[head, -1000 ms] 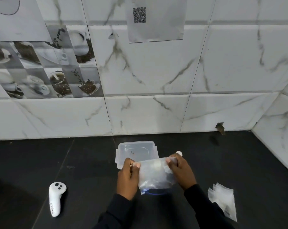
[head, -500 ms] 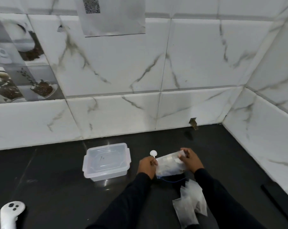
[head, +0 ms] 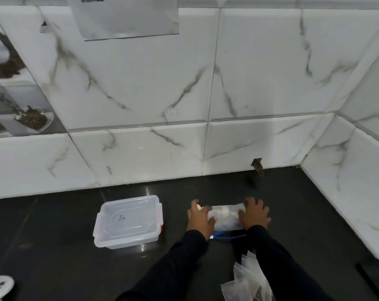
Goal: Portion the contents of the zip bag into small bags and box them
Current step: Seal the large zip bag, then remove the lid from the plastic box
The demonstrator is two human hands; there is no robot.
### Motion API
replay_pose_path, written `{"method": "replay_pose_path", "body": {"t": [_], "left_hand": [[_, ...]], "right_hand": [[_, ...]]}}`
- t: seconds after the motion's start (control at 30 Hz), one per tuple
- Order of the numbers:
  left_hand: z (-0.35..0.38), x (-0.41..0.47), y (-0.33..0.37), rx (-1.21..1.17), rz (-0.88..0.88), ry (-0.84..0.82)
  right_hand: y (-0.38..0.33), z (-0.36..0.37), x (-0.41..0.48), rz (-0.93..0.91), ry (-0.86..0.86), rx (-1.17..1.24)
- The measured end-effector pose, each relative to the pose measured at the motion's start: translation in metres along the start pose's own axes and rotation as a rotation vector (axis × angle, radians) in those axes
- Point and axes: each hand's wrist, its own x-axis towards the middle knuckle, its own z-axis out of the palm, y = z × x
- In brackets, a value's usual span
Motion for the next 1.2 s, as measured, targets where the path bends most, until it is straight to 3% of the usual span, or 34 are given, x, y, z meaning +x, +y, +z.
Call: {"method": "replay_pose_path", "body": {"t": [0.1, 0.17, 0.23, 0.33, 0.4, 0.47, 0.63, 0.8, 1.0, 1.2], "left_hand": [[-0.039, -0.017, -0.009, -0.108, 0.093, 0.186], [-0.075, -0.031, -0.026, -0.158, 0.137, 0.399], [-0.118, -0.047, -0.051, -0.180, 0.054, 0.631], [-0.188, -0.066, -0.108, -0.022, -0.232, 0.879], [-0.224, -0.072, -0.144, -0.003, -0.502, 0.818], [-0.241, -0.079, -0.168, -0.112, -0.661, 0.650], [-0.235, -0.097, -0.188, -0.407, -0.675, 0.471], [-0.225, -0.131, -0.201, -0.903, -0.760, 0.298], [-0.223, -0.165, -0.201, -1.092, -0.857, 0.081], [-0.224, -0.168, -0.203, -1.151, -0.907, 0.015]], "right_hand": [[-0.041, -0.004, -0.027, -0.128, 0.237, 0.098], [-0.073, -0.003, -0.051, -0.310, 0.265, 0.326], [-0.105, 0.008, -0.073, -0.376, 0.109, 0.537], [-0.153, 0.040, -0.097, -0.424, -0.150, 0.549], [-0.178, 0.057, -0.109, -0.400, -0.286, 0.550], [-0.193, 0.067, -0.119, -0.335, -0.331, 0.537], [-0.200, 0.077, -0.134, -0.190, -0.281, 0.531], [-0.161, 0.081, -0.158, -0.100, -0.280, 0.583], [-0.132, 0.067, -0.186, 0.079, -0.491, 0.793], [-0.139, 0.049, -0.203, 0.210, -0.524, 0.885]]}}
